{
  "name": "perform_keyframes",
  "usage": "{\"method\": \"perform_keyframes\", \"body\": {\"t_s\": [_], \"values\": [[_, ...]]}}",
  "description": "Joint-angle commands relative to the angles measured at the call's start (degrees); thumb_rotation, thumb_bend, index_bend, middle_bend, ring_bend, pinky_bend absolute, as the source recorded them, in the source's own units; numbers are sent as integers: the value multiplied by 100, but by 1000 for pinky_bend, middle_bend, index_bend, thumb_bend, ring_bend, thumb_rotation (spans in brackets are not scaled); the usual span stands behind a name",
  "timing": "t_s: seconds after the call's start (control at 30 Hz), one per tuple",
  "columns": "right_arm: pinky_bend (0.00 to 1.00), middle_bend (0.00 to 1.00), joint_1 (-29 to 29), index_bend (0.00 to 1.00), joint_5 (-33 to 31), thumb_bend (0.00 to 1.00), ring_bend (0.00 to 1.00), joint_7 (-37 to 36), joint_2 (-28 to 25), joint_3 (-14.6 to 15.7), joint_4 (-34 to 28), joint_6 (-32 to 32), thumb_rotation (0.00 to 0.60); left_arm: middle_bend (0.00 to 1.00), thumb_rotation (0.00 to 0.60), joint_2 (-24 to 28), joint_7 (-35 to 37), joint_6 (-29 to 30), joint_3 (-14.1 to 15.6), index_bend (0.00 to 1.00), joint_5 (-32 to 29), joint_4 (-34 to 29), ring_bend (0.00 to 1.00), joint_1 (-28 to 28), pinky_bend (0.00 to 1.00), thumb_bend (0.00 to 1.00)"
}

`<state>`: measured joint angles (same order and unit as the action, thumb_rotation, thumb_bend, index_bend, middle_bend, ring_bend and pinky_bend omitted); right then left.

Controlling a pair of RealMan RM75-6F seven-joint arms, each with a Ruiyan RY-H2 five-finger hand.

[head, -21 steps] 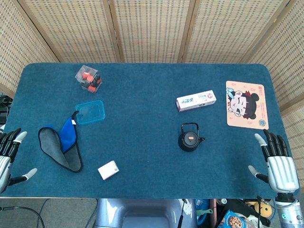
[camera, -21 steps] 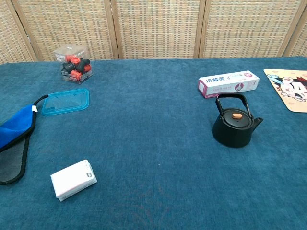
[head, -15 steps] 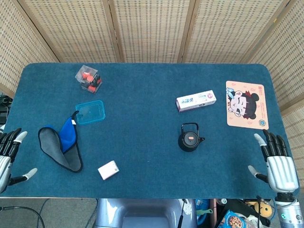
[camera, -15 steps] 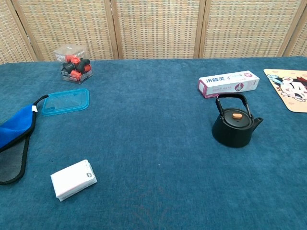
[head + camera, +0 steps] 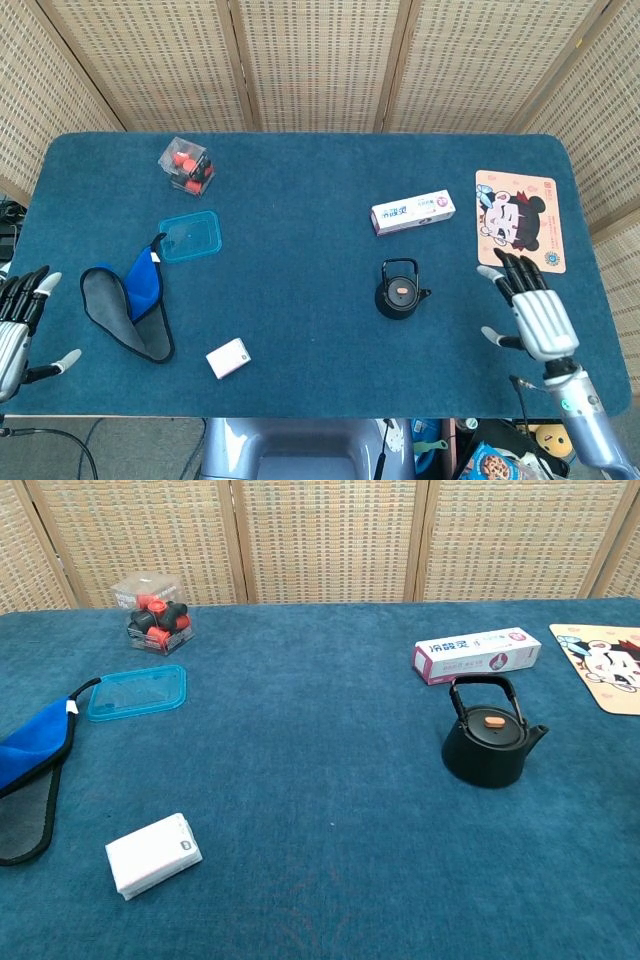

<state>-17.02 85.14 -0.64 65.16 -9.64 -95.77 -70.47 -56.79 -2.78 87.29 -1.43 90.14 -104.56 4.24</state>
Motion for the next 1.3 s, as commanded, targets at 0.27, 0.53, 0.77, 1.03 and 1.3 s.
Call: {"method": "perform_keyframes", "body": {"t_s": [0.27, 0.53, 0.77, 1.03, 1.3], "values": [[0, 0, -1325, 481, -2135, 420, 0, 1313, 587, -706, -108, 1315, 600, 0, 600, -31, -19, -157, -108, 0, -290, 33, 0, 80, 0, 143], [0, 0, -1629, 483, -2946, 441, 0, 2100, 1073, -527, -33, 1316, 600, 0, 600, -33, -17, -243, -115, 0, -354, 45, 0, 121, 0, 144], [0, 0, -1755, 508, -3243, 475, 0, 2255, 1351, -428, 135, 1308, 600, 0, 600, -31, -45, -211, -92, 0, -307, 18, 0, 108, 0, 143], [0, 0, -1908, 508, -3553, 474, 0, 2497, 1647, -376, 246, 1206, 600, 0, 600, -40, -83, -222, -79, 0, -300, 11, 0, 113, 0, 144], [0, 0, -2114, 508, -4082, 488, 0, 2740, 1912, -422, 292, 1184, 600, 0, 600, -38, -82, -233, -93, 0, -343, 17, 0, 120, 0, 144]]}}
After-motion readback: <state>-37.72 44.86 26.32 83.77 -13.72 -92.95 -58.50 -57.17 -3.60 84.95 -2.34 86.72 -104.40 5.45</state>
